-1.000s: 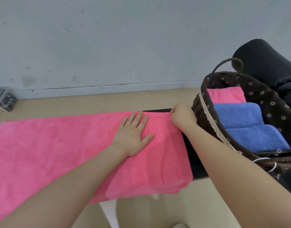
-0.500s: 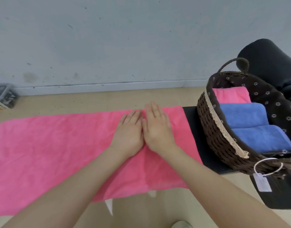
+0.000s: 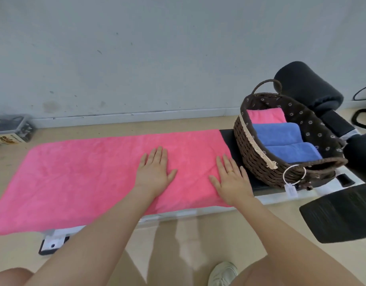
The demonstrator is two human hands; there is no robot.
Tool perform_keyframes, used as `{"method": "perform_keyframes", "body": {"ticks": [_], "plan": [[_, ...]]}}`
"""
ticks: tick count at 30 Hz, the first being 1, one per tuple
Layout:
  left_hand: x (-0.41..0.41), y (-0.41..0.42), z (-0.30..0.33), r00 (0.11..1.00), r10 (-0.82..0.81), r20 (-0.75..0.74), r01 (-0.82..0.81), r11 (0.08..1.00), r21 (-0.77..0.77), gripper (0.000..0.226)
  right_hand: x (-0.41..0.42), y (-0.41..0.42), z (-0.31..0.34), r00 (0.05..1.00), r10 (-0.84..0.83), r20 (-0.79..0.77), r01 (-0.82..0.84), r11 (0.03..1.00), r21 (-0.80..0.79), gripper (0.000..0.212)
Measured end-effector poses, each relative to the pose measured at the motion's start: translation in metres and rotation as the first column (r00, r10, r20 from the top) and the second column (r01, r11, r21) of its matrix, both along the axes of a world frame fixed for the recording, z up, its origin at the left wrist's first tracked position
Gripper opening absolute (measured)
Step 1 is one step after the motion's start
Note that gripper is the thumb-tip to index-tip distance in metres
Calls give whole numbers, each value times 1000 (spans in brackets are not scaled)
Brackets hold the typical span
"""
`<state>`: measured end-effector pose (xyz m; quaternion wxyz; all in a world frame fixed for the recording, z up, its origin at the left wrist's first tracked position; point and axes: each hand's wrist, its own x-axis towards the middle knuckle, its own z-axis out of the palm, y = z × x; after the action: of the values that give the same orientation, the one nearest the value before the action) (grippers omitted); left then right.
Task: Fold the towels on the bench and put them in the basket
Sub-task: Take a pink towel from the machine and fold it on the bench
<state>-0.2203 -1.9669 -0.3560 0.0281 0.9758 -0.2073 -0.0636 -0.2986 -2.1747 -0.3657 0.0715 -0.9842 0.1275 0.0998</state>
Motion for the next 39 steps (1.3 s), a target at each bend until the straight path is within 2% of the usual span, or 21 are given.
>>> {"method": "perform_keyframes", "body": {"ticks": [2, 5, 7, 9, 14, 18, 20, 23, 25, 26, 28, 30, 32, 34, 36, 39], "plan": [[-14, -10, 10, 998, -56, 35, 58, 996, -64, 61, -8, -2, 6, 998, -68, -10, 69, 997, 21, 68], [-40, -22, 10, 977, -210, -15, 206, 966, -156, 56, -23, 0, 15, 957, -250, 145, 248, 968, 32, 53], [-53, -25, 1, 963, -256, -85, 238, 955, -176, 58, -31, -2, 15, 894, -416, 164, 392, 906, 159, 40], [-59, -24, -6, 962, -248, -118, 229, 961, -153, 61, -35, -4, 12, 831, -546, 106, 492, 811, 316, 40], [-64, -28, -9, 960, -261, -98, 259, 965, -36, 63, -42, 0, 9, 784, -614, 90, 445, 657, 609, 29], [-67, -29, -6, 956, -271, -112, 273, 962, 10, 63, -52, -16, 4, 796, -574, 191, 393, 731, 558, 30], [-69, -31, -6, 952, -286, -106, 290, 957, 19, 66, -57, -29, 4, 759, -614, 218, 410, 710, 573, 33], [-71, -34, -9, 954, -284, -99, 289, 956, 45, 74, -62, -30, 4, 753, -650, 106, 421, 599, 681, 48], [-73, -34, -11, 957, -281, -67, 285, 956, 70, 81, -64, -27, -1, 752, -658, -51, 450, 456, 768, 57], [-74, -34, -12, 959, -278, -51, 281, 957, 71, 83, -65, -24, -2, 766, -630, -128, 449, 383, 807, 57], [-75, -33, -13, 962, -268, -49, 271, 962, 45, 88, -67, -17, 0, 804, -557, -208, 432, 305, 849, 28], [-74, -31, -13, 958, -274, -81, 272, 962, -26, 91, -65, -14, -2, 798, -581, -160, 416, 338, 844, 14], [-71, -26, -8, 951, -282, -129, 257, 949, -181, 89, -61, -10, -3, 774, -628, -78, 407, 399, 822, 28], [-68, -19, -2, 951, -273, -141, 211, 914, -346, 81, -57, -3, 2, 754, -655, 56, 378, 502, 777, 36], [-68, -9, 4, 965, -238, -111, 168, 885, -434, 70, -52, 10, 14, 760, -620, 196, 303, 604, 737, 34], [-71, 7, 9, 971, -221, -90, 149, 855, -497, 65, -40, 39, 41, 791, -524, 316, 150, 667, 730, 30]]}}
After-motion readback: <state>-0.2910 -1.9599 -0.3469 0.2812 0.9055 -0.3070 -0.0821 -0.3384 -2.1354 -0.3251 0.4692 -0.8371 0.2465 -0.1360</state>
